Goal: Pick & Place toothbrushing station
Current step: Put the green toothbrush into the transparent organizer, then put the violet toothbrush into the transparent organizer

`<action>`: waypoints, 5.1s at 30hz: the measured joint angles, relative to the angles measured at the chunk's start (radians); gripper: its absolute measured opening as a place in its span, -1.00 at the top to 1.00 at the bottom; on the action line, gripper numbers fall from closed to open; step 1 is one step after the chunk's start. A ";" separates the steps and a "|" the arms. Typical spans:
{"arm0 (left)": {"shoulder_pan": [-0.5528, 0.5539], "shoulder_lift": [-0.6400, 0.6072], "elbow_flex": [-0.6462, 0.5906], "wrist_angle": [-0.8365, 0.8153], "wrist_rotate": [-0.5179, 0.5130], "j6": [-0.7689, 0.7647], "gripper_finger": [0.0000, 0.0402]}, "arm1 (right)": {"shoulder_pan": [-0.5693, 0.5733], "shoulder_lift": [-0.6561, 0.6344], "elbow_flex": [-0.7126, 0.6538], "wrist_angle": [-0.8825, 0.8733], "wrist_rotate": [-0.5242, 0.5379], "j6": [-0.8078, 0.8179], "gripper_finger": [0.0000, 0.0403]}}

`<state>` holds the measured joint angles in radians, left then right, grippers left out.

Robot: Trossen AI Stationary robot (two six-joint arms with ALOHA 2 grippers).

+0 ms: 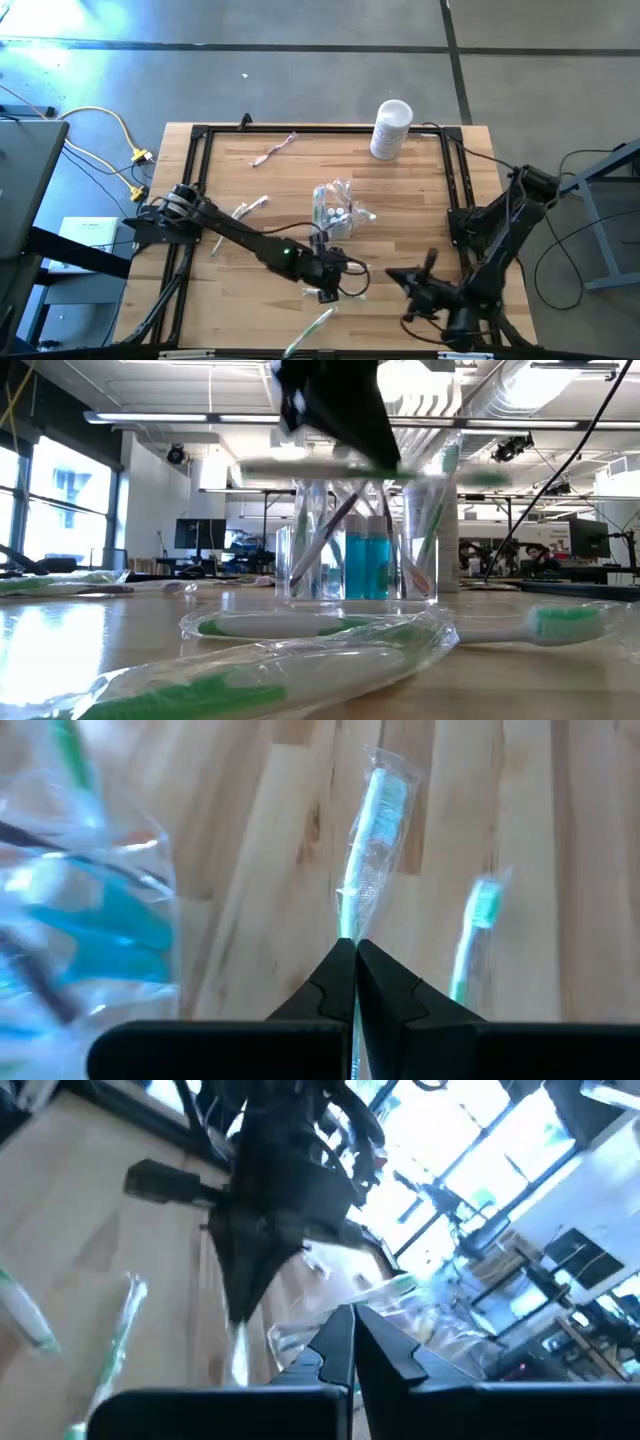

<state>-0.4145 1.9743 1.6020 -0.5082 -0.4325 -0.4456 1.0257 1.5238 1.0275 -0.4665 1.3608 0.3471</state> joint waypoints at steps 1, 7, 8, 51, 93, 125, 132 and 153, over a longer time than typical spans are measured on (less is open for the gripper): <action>-0.009 -0.010 0.021 -0.030 -0.017 -0.005 1.00 | 0.014 -0.011 0.000 -0.010 0.011 0.005 0.99; -0.052 -0.119 0.086 -0.172 -0.169 0.001 1.00 | 0.078 -0.028 0.000 -0.147 0.026 0.149 0.99; -0.059 -0.144 0.083 -0.196 -0.201 0.012 1.00 | 0.082 -0.028 0.000 -0.176 0.020 0.194 0.99; 0.320 -0.236 -1.080 2.008 0.234 0.262 1.00 | 0.045 -0.028 -0.224 0.187 -0.084 0.469 0.99; 0.275 -0.056 -1.157 2.072 0.146 0.151 1.00 | 0.019 -0.027 -0.224 0.192 -0.155 0.418 0.99; 0.257 -0.058 -1.157 1.948 0.174 0.126 1.00 | 0.019 -0.027 -0.224 0.194 -0.148 0.416 0.99; 0.257 -0.058 -1.157 1.953 0.241 0.105 1.00 | 0.019 -0.027 -0.224 0.194 -0.148 0.416 0.99; 0.257 -0.084 -1.162 1.953 0.267 0.055 0.25 | 0.018 -0.027 -0.224 0.194 -0.148 0.416 0.99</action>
<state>-0.1574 1.8903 0.4400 1.4445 -0.1658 -0.3906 1.0440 1.4963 0.8040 -0.2729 1.2129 0.7628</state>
